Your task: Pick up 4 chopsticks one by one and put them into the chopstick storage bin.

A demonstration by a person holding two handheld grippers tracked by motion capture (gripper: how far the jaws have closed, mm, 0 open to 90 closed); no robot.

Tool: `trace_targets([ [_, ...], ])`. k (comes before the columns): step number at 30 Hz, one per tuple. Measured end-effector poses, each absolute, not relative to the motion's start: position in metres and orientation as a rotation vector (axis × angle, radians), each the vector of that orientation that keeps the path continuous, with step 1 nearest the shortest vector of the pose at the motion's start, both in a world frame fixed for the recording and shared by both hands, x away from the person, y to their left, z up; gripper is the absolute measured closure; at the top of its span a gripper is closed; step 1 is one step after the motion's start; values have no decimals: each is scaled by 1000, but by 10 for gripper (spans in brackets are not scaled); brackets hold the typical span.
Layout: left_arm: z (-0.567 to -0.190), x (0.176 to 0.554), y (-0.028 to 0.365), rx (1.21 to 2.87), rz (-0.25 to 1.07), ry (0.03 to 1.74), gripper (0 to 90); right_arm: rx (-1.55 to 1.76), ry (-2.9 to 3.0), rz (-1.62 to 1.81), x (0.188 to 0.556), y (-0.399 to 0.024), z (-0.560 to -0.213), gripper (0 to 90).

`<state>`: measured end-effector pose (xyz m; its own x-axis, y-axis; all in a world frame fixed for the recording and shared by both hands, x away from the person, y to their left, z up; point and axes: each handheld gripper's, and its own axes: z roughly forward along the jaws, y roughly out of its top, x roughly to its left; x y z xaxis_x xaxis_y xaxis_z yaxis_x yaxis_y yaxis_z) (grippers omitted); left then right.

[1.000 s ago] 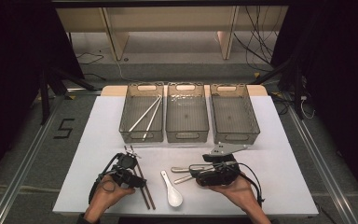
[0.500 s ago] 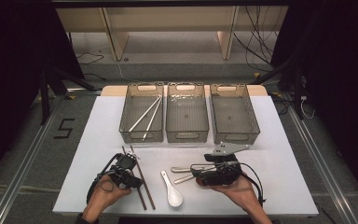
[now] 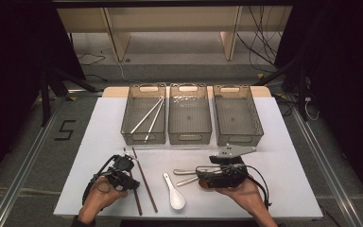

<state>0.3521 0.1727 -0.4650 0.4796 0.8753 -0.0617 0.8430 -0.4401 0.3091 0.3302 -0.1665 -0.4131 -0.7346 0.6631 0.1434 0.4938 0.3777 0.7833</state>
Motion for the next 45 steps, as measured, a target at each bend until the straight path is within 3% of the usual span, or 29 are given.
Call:
trace_targets([
  [3, -466, 352, 171, 2447, 138, 1456, 506, 1041, 2441, 1282, 330, -167, -413, 281],
  [6, -466, 351, 164, 2483, 148, 1443, 407, 1040, 2442, 1283, 330, -166, -413, 281],
  [11, -467, 350, 161, 2500, 174, 1435, 407, 1038, 2440, 1285, 330, -167, -413, 281],
  [15, -466, 349, 161, 2508, 183, 1419, 447, 1041, 2435, 1286, 329, -168, -413, 280],
  [19, -465, 350, 167, 2498, 164, 1414, 576, 1036, 2436, 1287, 329, -169, -412, 281],
  [23, -464, 351, 171, 2502, 158, 1421, 620, 1045, 2430, 1289, 329, -170, -412, 281],
  [29, -463, 352, 183, 2491, 132, 1438, 758, 1046, 2429, 1290, 328, -171, -411, 283],
  [38, -463, 353, 186, 2490, 132, 1441, 836, 1052, 2431, 1290, 329, -172, -412, 283],
  [45, -464, 353, 187, 2483, 131, 1430, 839, 1053, 2435, 1288, 330, -172, -413, 284],
])
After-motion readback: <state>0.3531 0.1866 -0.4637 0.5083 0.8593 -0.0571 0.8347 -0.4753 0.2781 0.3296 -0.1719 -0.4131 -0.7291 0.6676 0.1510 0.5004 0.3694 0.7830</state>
